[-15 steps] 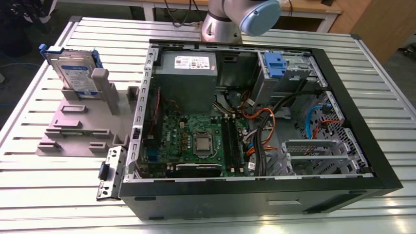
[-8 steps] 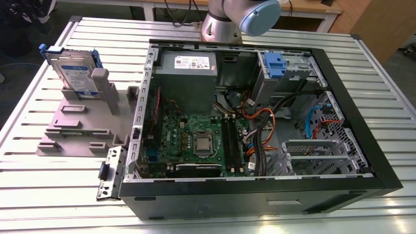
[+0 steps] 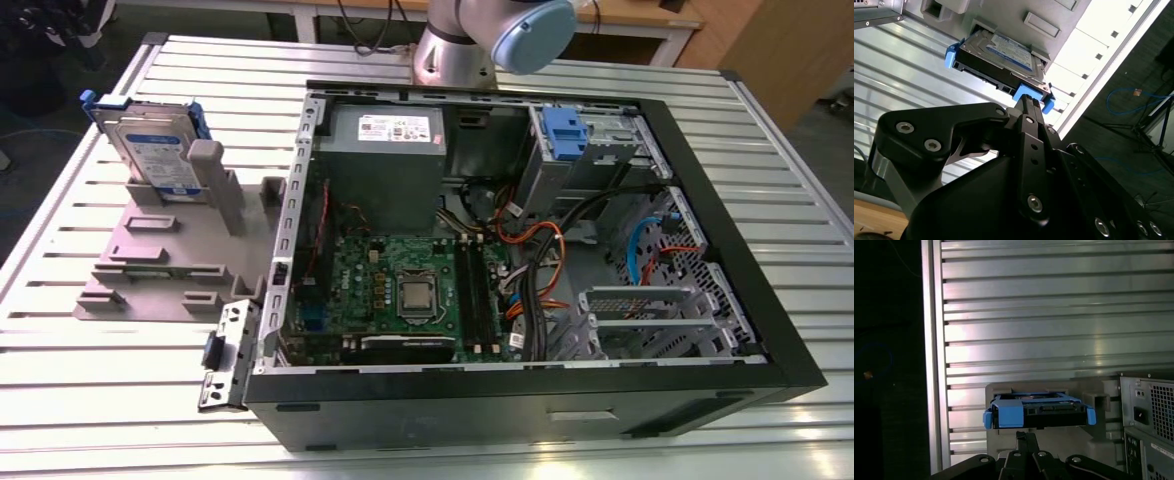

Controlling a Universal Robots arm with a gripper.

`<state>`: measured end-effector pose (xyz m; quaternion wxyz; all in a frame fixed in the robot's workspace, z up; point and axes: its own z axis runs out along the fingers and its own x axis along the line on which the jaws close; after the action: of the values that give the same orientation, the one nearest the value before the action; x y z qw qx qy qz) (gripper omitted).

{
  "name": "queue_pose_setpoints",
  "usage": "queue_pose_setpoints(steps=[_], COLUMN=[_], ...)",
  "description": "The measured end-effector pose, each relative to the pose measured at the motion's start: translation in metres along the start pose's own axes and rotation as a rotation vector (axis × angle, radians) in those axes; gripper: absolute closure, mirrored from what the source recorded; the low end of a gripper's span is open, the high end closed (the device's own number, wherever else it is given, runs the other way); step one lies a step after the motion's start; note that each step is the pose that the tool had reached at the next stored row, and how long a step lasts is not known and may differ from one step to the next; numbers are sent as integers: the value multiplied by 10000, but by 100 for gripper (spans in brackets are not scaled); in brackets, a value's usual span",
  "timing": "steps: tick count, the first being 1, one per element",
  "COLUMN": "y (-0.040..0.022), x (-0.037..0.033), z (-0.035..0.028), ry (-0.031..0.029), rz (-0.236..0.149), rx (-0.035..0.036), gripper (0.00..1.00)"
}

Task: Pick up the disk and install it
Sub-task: 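Pick up the disk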

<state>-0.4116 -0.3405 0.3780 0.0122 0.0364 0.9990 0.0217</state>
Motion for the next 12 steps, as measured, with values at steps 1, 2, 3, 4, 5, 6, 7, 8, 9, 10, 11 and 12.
queue_pose_setpoints(steps=[1,2,3,4,5,6,7,8,9,10,11,12], y=[0,0,0,0,0,0,0,0,0,0,0,0], x=[0,0,1,1,1,1,1,0,0,0,0,0], z=[0,0,0,0,0,1,0,0,0,0,0,0], ry=[2,4,6,8,9,12,16,21,26,31,36,42], rz=[-24,-61,-111,-165,-227,-298,-377,-479,-580,-693,-814,-956], rx=[1,2,1,2,1,-1,-3,-5,-7,-9,-13,-16], gripper=[89,89,89,89,89,89,89,89,89,89,89,89])
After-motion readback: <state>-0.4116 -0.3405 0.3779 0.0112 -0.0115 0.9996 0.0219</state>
